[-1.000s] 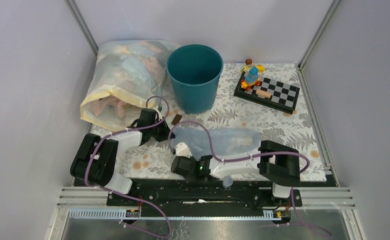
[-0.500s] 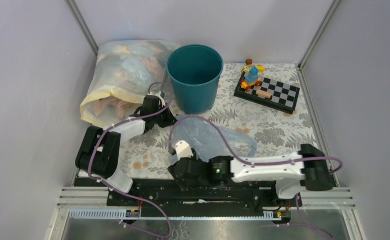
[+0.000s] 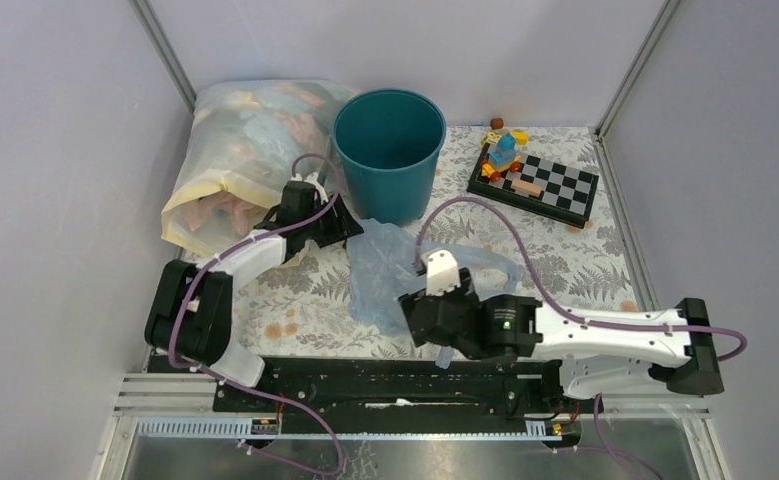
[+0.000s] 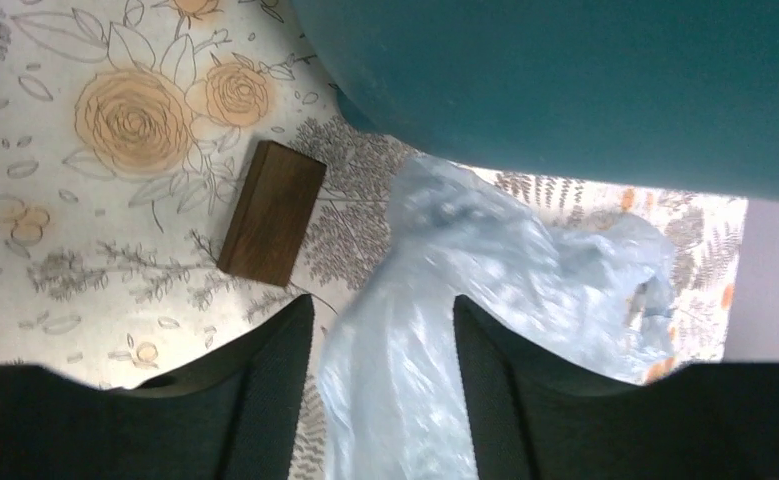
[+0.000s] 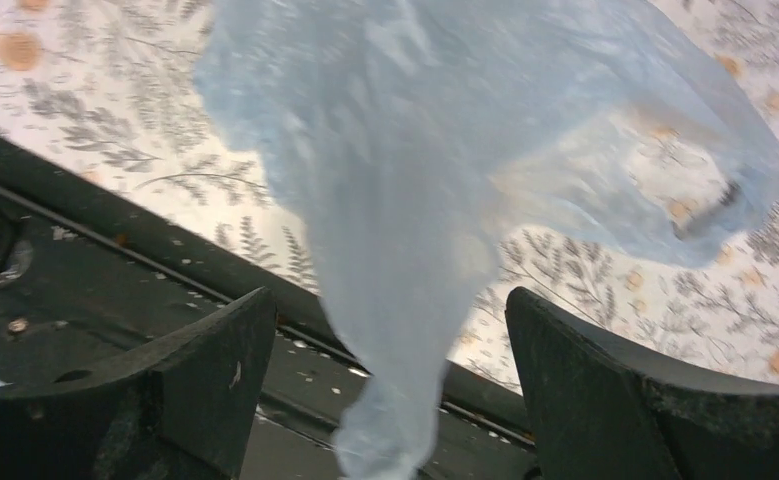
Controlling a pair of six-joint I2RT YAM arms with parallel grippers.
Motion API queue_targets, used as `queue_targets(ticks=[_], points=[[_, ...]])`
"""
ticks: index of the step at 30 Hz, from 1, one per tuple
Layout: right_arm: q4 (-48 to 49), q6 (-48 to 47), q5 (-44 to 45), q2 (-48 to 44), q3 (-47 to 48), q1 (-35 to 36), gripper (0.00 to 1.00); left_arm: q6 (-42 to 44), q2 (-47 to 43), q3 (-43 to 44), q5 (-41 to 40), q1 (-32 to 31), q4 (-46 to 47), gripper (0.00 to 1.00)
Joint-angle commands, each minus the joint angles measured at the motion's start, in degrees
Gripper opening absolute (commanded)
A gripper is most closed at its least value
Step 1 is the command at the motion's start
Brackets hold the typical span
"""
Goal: Put the trash bags into the trash bin
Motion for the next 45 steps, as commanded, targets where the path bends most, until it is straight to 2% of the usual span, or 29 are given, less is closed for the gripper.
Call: queue_targets(ticks=[1,4,7,16,19,24,28,30,36,45], points=[[-4.01,3.71,2.26,-6.94,-5.12,-2.75,0.9,-0.77,-9.38,-3.01,0.97,-0.27,0.09,0.62],[-1.95,4.24,-0.66,-9.7,-8.71,-2.98,0.87,-1.45,-15.05,-6.09,0.93,-1.27,-0.97,0.72],[1.18,4.11,-4.15,-11.81,-11.8,-3.0,0.81,-1.78,-21.04,-8.37,-0.01,-3.18,-3.92,0.73],[3.15,4.19,-6.66,-14.68,-14.57,-3.0,0.78,-4.73,-34.98,-18.56,-5.16,-13.07,-12.9,0.57],[3.18,4.52,-6.82,-15.21,-15.02,-2.97,0.77,-6.68,-37.29,-21.85,-8.34,-16.16,-14.27,0.56],[3.17,4.97,-6.86,-15.7,-15.89,-3.0,0.74,-9.62,-38.14,-25.39,-12.62,-20.64,-13.71,0.58],[3.21,5.26,-7.04,-15.59,-16.03,-2.97,0.68,-9.76,-37.98,-27.05,-16.12,-21.39,-13.33,0.46],[3.24,5.29,-7.47,-15.34,-16.09,-2.96,0.63,-9.45,-37.28,-27.43,-16.7,-21.39,-12.73,0.45],[3.11,5.5,-8.72,-15.5,-16.07,-2.95,0.58,-7.82,-33.57,-27.4,-18.9,-21.39,-9.24,0.5],[3.13,5.98,-8.31,-16.35,-17.28,-2.95,0.47,-6.99,-26.22,-27.28,-18.4,-21.39,-3.09,0.5]])
